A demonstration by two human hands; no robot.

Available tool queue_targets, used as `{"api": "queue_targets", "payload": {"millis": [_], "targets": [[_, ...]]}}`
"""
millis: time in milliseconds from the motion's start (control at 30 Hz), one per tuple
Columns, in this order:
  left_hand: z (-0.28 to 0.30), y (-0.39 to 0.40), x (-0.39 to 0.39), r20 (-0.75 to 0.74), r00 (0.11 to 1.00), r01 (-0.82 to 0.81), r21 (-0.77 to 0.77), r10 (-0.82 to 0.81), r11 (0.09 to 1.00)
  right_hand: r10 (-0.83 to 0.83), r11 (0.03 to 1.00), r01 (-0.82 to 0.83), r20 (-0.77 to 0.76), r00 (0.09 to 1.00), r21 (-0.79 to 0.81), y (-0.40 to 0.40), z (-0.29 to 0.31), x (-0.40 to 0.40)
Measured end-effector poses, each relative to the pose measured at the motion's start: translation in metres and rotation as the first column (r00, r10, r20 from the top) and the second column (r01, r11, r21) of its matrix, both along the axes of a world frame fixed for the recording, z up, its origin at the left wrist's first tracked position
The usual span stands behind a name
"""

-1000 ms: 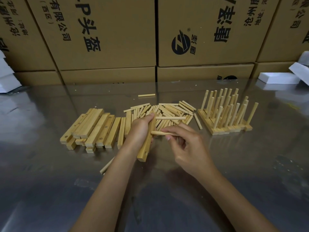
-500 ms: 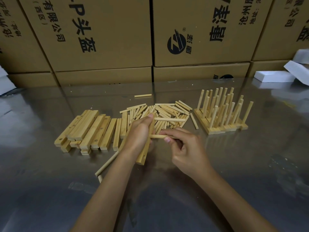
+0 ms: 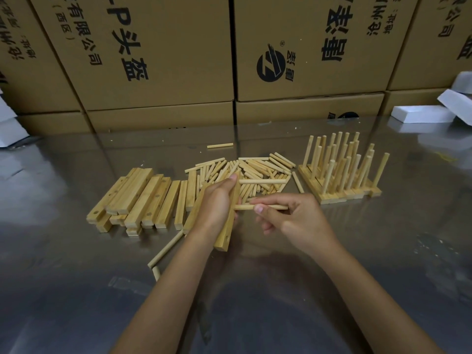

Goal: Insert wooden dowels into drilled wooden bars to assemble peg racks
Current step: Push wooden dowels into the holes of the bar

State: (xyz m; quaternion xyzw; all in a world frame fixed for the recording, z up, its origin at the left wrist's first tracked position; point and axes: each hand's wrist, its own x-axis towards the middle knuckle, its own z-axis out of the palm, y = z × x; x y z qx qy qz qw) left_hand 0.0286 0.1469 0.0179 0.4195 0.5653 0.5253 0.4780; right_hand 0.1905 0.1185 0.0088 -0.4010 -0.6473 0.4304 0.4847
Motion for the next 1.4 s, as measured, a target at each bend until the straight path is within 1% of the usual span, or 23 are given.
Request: {"api": "queue_targets", "payload": {"millis": [100, 133, 200, 233, 267, 300, 367, 433, 467, 500, 567, 667, 733, 767, 900, 1000, 1067, 1133, 1267, 1300, 1333, 1400], "targets": [[0.003, 0.000, -0.004, -0.035, 0.999, 0.010, 0.019, -0.009, 1.000, 0.052, 0.997, -0.056, -0.072, 0.996, -0.057, -0.003, 0.006, -0.002], [0.004, 0.000, -0.005, -0.035, 0.999, 0.002, 0.017, -0.001, 1.000, 0.057, 0.995, -0.067, -0.117, 0.991, -0.080, -0.003, 0.008, -0.003], [0.005, 0.000, -0.009, -0.022, 0.999, -0.041, -0.004, 0.040, 0.999, 0.014, 0.989, -0.045, -0.211, 0.977, -0.144, -0.004, 0.008, -0.006], [0.005, 0.001, -0.012, -0.008, 0.998, -0.068, -0.030, 0.067, 0.997, -0.024, 0.985, -0.013, -0.216, 0.976, -0.171, -0.005, 0.007, -0.007], [0.006, 0.001, -0.017, 0.034, 0.995, -0.088, -0.064, 0.091, 0.994, -0.045, 0.984, 0.014, -0.168, 0.985, -0.179, -0.006, 0.005, -0.011], [0.007, 0.002, -0.023, 0.111, 0.988, -0.098, -0.097, 0.109, 0.990, -0.031, 0.988, 0.020, -0.073, 0.997, -0.153, -0.009, 0.000, -0.015], [0.011, 0.003, -0.035, 0.281, 0.951, -0.102, -0.119, 0.132, 0.988, 0.071, 0.997, -0.066, 0.142, 0.987, -0.036, -0.020, -0.012, -0.032], [0.012, 0.003, -0.047, 0.317, 0.935, -0.129, -0.109, 0.157, 0.986, 0.138, 0.966, -0.209, 0.376, 0.916, 0.154, -0.034, -0.022, -0.051], [0.013, 0.002, -0.051, 0.317, 0.934, -0.141, -0.103, 0.167, 0.985, 0.145, 0.920, -0.299, 0.490, 0.860, 0.253, -0.040, -0.025, -0.061], [0.014, 0.002, -0.055, 0.324, 0.930, -0.149, -0.099, 0.173, 0.984, 0.152, 0.870, -0.381, 0.564, 0.812, 0.313, -0.045, -0.026, -0.070], [0.016, 0.001, -0.062, 0.349, 0.920, -0.160, -0.087, 0.180, 0.983, 0.172, 0.813, -0.471, 0.631, 0.756, 0.343, -0.050, -0.025, -0.081], [0.021, -0.001, -0.069, 0.361, 0.913, -0.187, -0.051, 0.192, 0.981, 0.185, 0.764, -0.551, 0.704, 0.686, 0.337, -0.056, -0.024, -0.085], [0.023, -0.002, -0.071, 0.370, 0.910, -0.188, -0.027, 0.185, 0.982, 0.202, 0.748, -0.571, 0.704, 0.681, 0.338, -0.057, -0.025, -0.085], [0.024, -0.002, -0.071, 0.371, 0.911, -0.187, -0.017, 0.180, 0.982, 0.209, 0.755, -0.563, 0.692, 0.691, 0.335, -0.057, -0.025, -0.085], [0.024, -0.001, -0.066, 0.361, 0.920, -0.157, -0.019, 0.153, 0.987, 0.202, 0.834, -0.469, 0.631, 0.749, 0.290, -0.045, -0.023, -0.077], [0.023, 0.001, -0.062, 0.336, 0.929, -0.146, -0.047, 0.154, 0.988, 0.098, 0.893, -0.348, 0.632, 0.769, 0.284, -0.032, -0.022, -0.062], [0.021, 0.002, -0.060, 0.314, 0.937, -0.142, -0.068, 0.156, 0.988, 0.017, 0.931, -0.246, 0.642, 0.767, 0.269, -0.023, -0.023, -0.053], [0.019, 0.002, -0.057, 0.289, 0.946, -0.130, -0.082, 0.148, 0.988, -0.054, 0.947, -0.170, 0.654, 0.755, 0.274, -0.016, -0.024, -0.045], [0.016, 0.002, -0.051, 0.217, 0.963, -0.136, -0.118, 0.159, 0.984, -0.096, 0.960, -0.112, 0.677, 0.730, 0.257, -0.010, -0.025, -0.038], [0.015, 0.002, -0.050, 0.205, 0.964, -0.145, -0.123, 0.168, 0.982, -0.109, 0.962, -0.089, 0.657, 0.746, 0.260, -0.009, -0.024, -0.036], [0.015, 0.003, -0.048, 0.202, 0.963, -0.154, -0.124, 0.177, 0.980, -0.098, 0.967, -0.070, 0.609, 0.787, 0.245, -0.009, -0.023, -0.034], [0.014, 0.003, -0.043, 0.211, 0.956, -0.180, -0.124, 0.203, 0.976, -0.010, 0.978, -0.082, 0.435, 0.900, 0.193, -0.009, -0.019, -0.033]]}}
